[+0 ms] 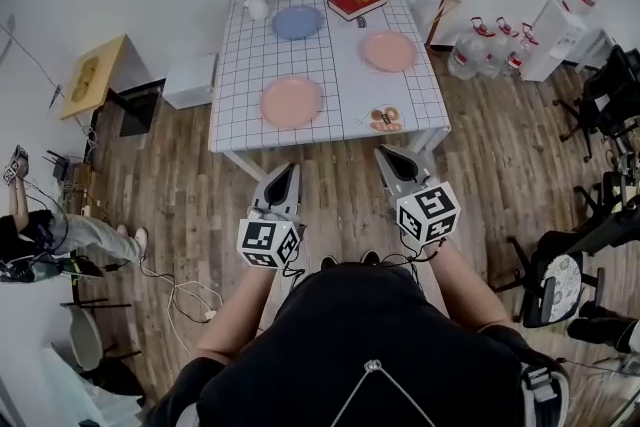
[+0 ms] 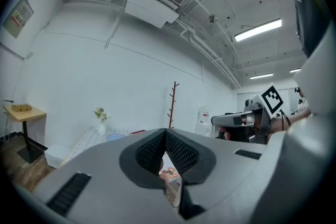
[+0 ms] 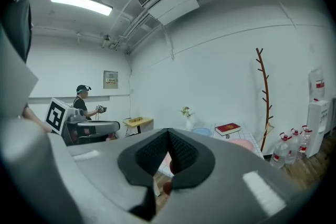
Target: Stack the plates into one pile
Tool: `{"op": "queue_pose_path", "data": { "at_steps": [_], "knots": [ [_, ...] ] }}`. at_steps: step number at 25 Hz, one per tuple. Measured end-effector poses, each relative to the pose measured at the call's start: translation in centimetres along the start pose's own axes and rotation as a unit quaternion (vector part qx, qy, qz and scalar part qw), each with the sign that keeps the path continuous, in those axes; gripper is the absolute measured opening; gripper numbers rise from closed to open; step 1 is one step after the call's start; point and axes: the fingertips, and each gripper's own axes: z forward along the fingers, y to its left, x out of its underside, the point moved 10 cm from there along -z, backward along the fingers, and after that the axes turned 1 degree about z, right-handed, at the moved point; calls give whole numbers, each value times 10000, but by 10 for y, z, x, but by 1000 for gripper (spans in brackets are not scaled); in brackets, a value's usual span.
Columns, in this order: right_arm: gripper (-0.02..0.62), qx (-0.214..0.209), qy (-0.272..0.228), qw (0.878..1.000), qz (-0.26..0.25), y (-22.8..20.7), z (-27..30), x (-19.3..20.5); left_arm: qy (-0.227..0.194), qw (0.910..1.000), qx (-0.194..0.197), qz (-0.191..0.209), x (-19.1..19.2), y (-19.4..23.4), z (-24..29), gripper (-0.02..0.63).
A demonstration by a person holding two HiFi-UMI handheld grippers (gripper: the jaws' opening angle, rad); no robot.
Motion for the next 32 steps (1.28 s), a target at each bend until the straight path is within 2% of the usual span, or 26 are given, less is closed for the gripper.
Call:
{"op": "queue_pose_path", "data": {
  "at_steps": [4,11,20,32],
  "knots": [
    [3,22,24,9996,265,2,0,2,-36,10000,-1,-27,0,0,-5,-5],
    [5,196,107,9988,439,4,1,3,-74,9999,9,-142,2,5,-12,-5],
    [3,191,-216,9981,550,15,7,-2,-118,9998,41,-179,2,19,-16,-5],
    [3,628,-174,9974,322,28,28,-2,-119,9997,83,-184,1,50,-18,-5]
  ]
}}
